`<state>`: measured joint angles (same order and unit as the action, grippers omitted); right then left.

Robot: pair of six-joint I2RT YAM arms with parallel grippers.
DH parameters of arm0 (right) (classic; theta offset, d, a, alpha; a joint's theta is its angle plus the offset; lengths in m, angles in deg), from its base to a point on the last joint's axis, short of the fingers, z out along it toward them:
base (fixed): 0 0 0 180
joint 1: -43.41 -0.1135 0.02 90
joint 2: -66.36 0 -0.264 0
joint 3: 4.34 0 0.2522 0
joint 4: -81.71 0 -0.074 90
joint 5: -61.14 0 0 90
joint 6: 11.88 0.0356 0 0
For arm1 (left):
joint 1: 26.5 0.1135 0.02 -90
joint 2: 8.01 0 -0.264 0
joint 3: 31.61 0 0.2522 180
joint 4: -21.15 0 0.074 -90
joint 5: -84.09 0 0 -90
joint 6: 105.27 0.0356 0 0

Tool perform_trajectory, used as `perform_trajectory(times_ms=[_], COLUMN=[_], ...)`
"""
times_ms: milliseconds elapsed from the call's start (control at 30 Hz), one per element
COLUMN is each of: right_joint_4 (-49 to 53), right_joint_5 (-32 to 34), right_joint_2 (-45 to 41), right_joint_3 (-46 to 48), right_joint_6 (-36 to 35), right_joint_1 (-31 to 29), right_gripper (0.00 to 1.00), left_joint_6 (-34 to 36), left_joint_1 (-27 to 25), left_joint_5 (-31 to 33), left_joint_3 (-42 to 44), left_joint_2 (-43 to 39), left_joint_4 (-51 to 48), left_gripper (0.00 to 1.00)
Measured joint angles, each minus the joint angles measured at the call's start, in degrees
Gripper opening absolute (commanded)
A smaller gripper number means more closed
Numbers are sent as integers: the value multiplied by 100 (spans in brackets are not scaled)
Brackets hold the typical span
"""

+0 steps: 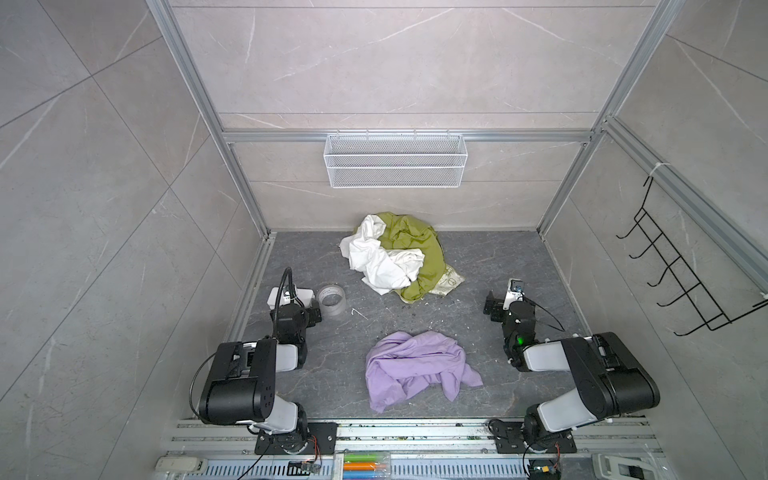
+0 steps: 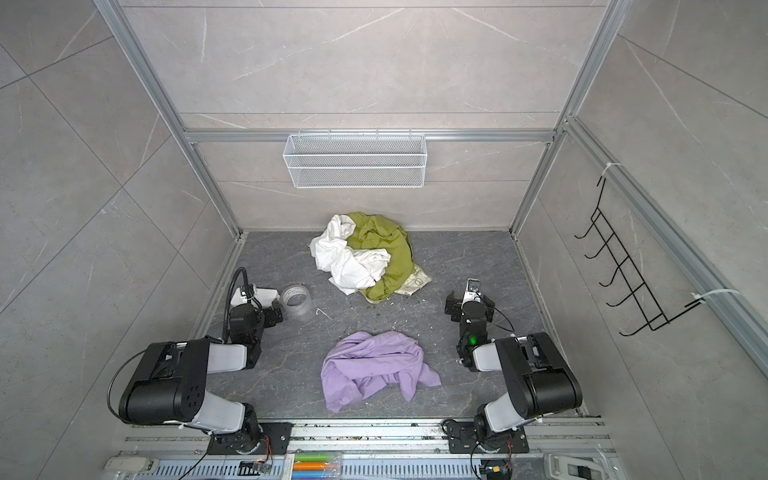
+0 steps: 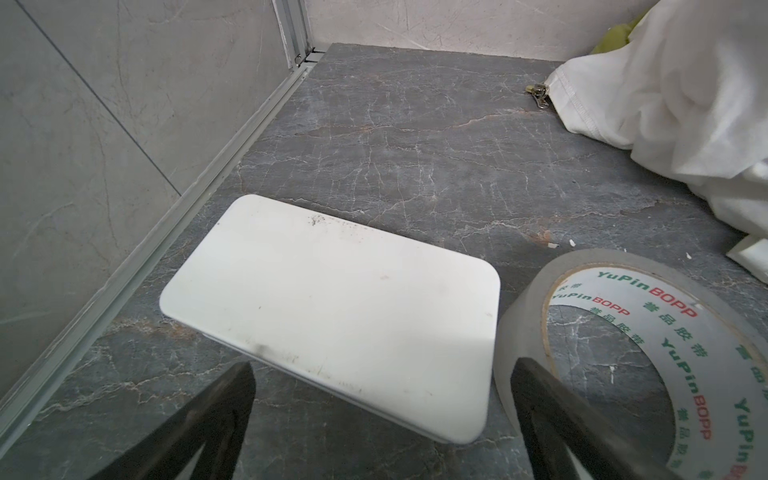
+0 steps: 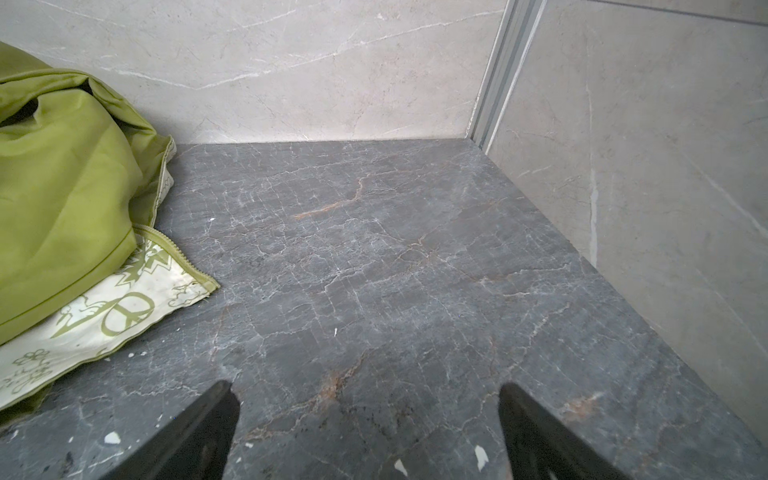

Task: Pick out a specific cloth from the pile

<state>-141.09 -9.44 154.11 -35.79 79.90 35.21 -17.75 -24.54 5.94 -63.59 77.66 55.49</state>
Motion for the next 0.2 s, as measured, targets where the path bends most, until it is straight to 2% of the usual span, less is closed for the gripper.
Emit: perform_trajectory(times_ms=[200], right_joint_4=[31], right_joint_5=[-101], right_joint_2=[0], right_joint_3=[-2], right_joint_6=[0], right_joint_1=[48], right_gripper=[100], left_joint_6=[-15], left_joint_1=[0], left_joint_5=[11], left_joint_3=[-26], left_joint_2=[2], left_joint_4=[-4], left_gripper=[100])
